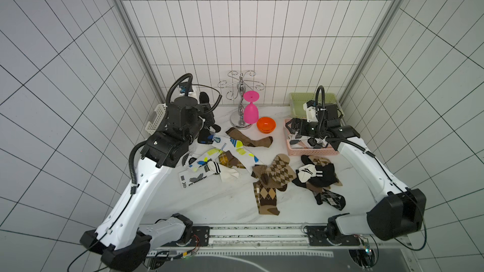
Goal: Sort the socks into the basket by color
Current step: Place the sock in the bin.
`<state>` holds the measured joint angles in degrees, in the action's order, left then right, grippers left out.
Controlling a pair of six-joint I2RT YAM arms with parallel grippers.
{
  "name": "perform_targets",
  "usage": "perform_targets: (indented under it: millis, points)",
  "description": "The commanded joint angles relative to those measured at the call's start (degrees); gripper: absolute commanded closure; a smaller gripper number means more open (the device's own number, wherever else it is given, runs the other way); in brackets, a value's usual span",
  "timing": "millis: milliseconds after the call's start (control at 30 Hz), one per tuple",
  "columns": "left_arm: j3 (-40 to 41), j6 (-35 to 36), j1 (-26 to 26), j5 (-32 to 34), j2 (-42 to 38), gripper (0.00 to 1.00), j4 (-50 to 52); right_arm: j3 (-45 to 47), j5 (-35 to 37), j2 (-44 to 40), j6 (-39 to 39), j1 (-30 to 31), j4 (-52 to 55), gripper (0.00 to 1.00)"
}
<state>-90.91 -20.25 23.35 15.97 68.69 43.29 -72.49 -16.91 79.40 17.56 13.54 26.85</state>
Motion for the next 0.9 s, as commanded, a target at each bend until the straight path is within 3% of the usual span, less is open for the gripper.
perform_targets:
  millis: [0,233,600,867]
  points:
    - [-4.5,4.4,-5.4,-5.1,3.5,1.00,-4.2,2.8,-0.8,-1.7,-0.6,0.4,1.0,0.01]
    - [-11.0,6.2,-14.9,-8.4,12.4,1.00,-11.0,1.8,-0.9,-1.0,-1.2,0.4,1.8,0.01]
    - [-16.5,6.3,-23.0,-9.1,23.1,1.00,-18.3,-2.7,-0.7,4.2,-1.8,-0.2,2.6,0.01]
    - [-13.1,5.6,-27.8,-7.4,28.0,1.00,-21.5,-5.2,-0.2,9.0,-1.7,-1.0,2.8,0.01]
